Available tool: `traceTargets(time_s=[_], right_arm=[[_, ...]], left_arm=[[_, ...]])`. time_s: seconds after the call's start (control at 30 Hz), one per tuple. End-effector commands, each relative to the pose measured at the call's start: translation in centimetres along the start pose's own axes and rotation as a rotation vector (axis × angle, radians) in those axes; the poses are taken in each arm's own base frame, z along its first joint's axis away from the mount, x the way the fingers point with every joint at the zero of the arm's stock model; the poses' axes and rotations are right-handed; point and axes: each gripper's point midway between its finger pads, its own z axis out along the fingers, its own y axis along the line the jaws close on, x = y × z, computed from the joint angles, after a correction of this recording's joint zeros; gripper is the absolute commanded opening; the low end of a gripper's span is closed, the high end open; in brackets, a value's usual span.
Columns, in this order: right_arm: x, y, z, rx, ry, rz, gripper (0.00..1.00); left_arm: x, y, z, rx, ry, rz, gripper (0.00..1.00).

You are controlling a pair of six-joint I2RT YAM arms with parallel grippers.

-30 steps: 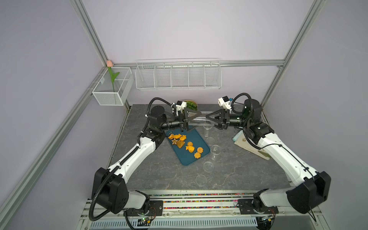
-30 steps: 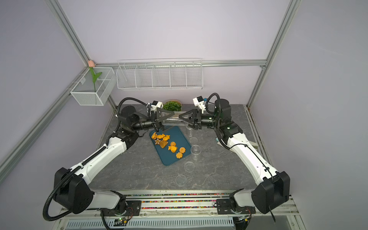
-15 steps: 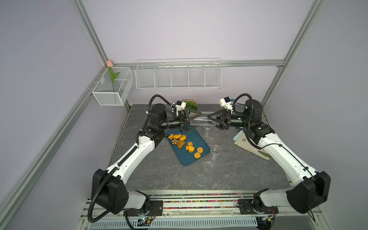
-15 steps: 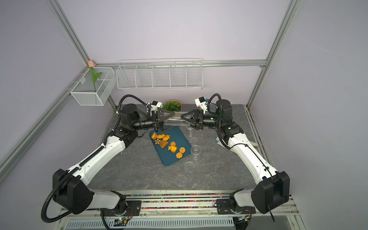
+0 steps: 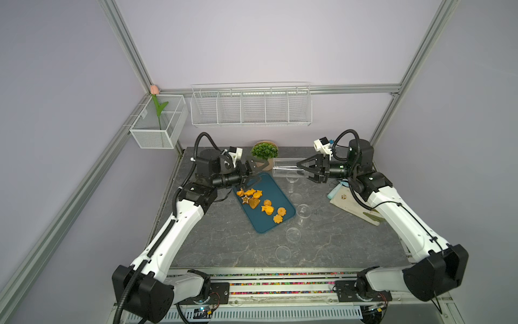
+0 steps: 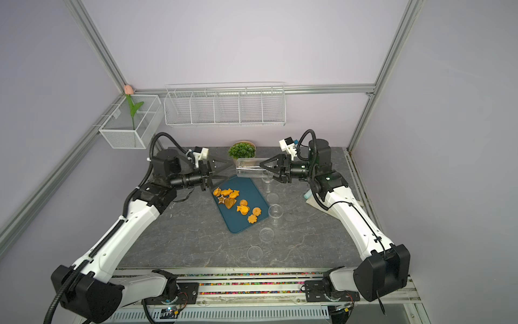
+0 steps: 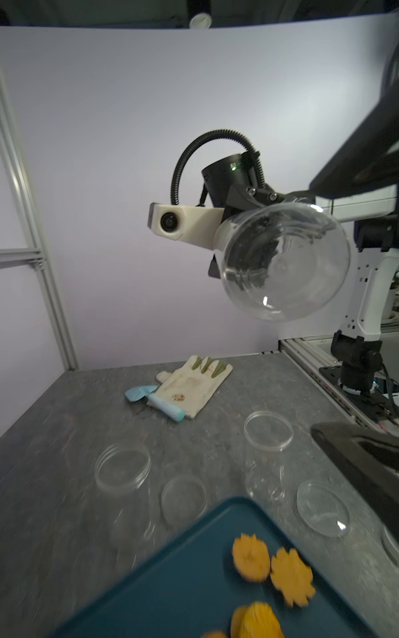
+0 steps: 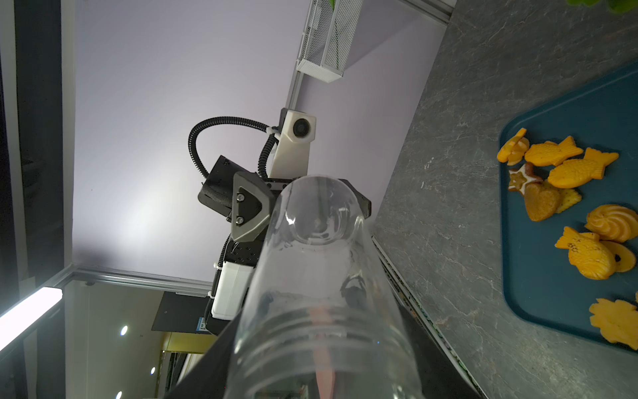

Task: Pour the cookies out of the jar
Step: Place the jar at the center of the board.

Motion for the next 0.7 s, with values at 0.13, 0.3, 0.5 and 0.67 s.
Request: traceTargets(time_s=[0.13,0.3,0.5,0.67], right_arm=[[1.4,1.9,-1.1,0.015,0.014,-0.063,0.61],[1.7,2.1,-0.3,0.039,0.03,-0.091,0.61],[3.1,2.2,1.2,0.092,0.093,-0.135,0.61],[3.7,1.9,2.6,0.12,0.128,-0.149,0.61]], left_arm=[[-0.8,3.6,-7.7,-0.285,-0.337,0.024,1.0],[-0.6,3.9,-10.9,-0.338,-0.46,0.033,1.0],[-0.5,2.8,-13.7,-0.395,-0.53,0.104,1.0],[-0.4,1.8,-15.6,-0.4,-0.587,0.146,1.0]])
